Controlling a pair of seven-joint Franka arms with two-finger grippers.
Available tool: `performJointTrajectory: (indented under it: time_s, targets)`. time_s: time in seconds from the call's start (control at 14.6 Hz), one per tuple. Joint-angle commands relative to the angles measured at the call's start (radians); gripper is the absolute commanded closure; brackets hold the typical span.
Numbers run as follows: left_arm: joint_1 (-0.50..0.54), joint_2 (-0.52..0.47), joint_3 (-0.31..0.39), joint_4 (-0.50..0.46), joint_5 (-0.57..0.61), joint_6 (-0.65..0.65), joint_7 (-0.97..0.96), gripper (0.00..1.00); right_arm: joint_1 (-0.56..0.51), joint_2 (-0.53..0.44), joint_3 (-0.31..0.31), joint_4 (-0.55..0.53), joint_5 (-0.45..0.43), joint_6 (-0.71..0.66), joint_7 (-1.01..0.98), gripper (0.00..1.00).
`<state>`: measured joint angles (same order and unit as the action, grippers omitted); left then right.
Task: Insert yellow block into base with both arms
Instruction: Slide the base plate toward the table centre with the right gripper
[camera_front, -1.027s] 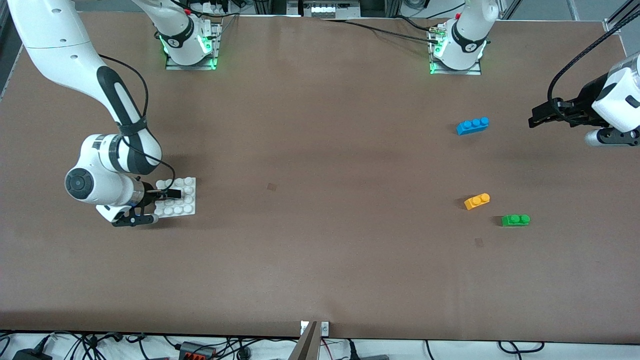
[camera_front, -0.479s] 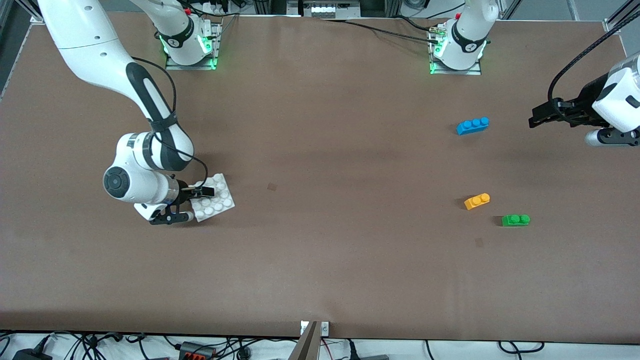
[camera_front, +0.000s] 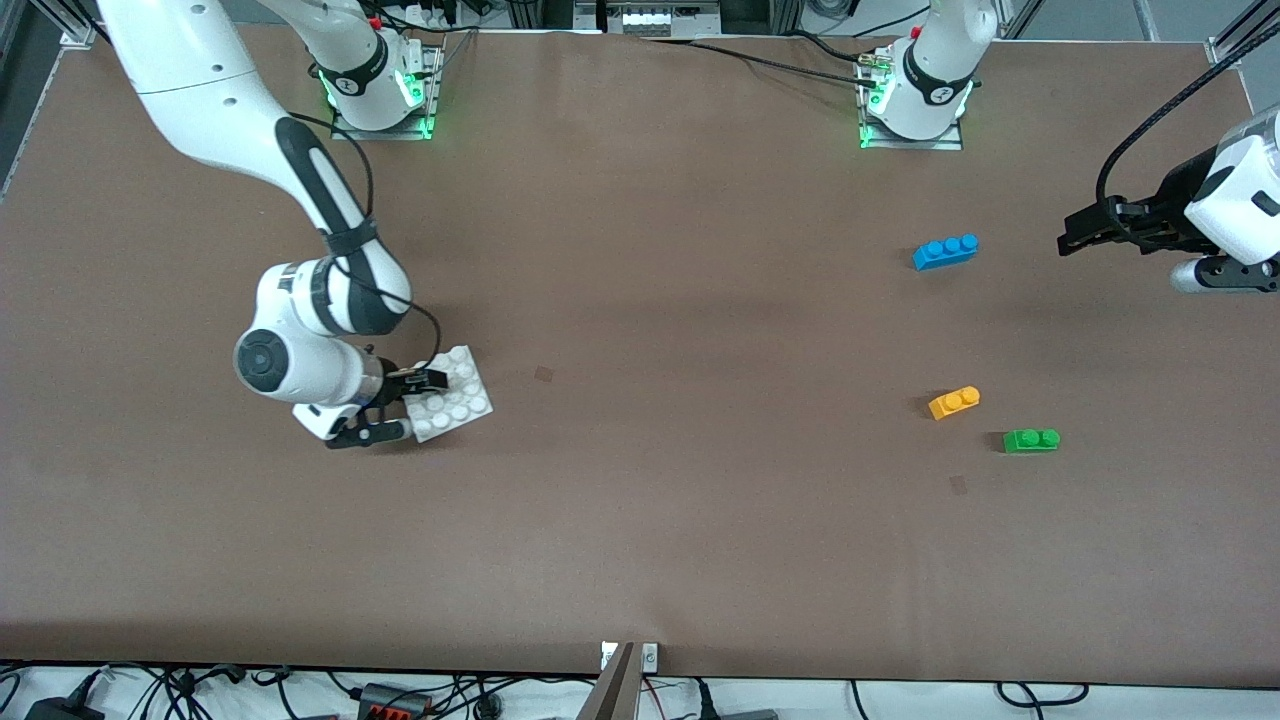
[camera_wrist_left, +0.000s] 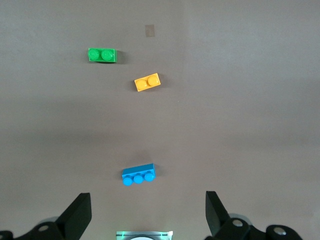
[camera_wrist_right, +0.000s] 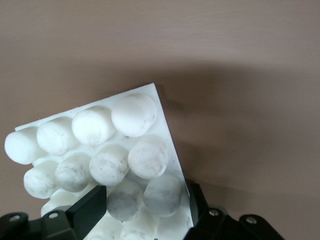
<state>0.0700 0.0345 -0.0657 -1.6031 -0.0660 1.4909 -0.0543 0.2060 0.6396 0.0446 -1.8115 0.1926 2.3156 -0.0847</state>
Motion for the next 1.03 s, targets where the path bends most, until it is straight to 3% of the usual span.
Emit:
performJointTrajectory:
  time_s: [0.0, 0.14, 0.55, 0.96]
  targets:
    - [0.005, 0.004, 0.001, 0.008, -0.017, 0.0, 0.021, 0.0, 0.096, 0.055, -0.005, 0.049, 0.022, 0.013, 0.006, 0.55]
    - [0.005, 0.004, 0.003, 0.008, -0.017, 0.0, 0.019, 0.0, 0.142, 0.086, -0.005, 0.101, 0.034, 0.01, 0.01, 0.55]
    - [0.005, 0.004, 0.003, 0.008, -0.017, 0.0, 0.021, 0.0, 0.233, 0.141, -0.005, 0.17, 0.238, 0.015, 0.172, 0.65]
    - [0.008, 0.041, 0.001, 0.009, -0.017, -0.006, 0.019, 0.0, 0.335, 0.222, -0.005, 0.311, 0.245, 0.018, 0.42, 0.66]
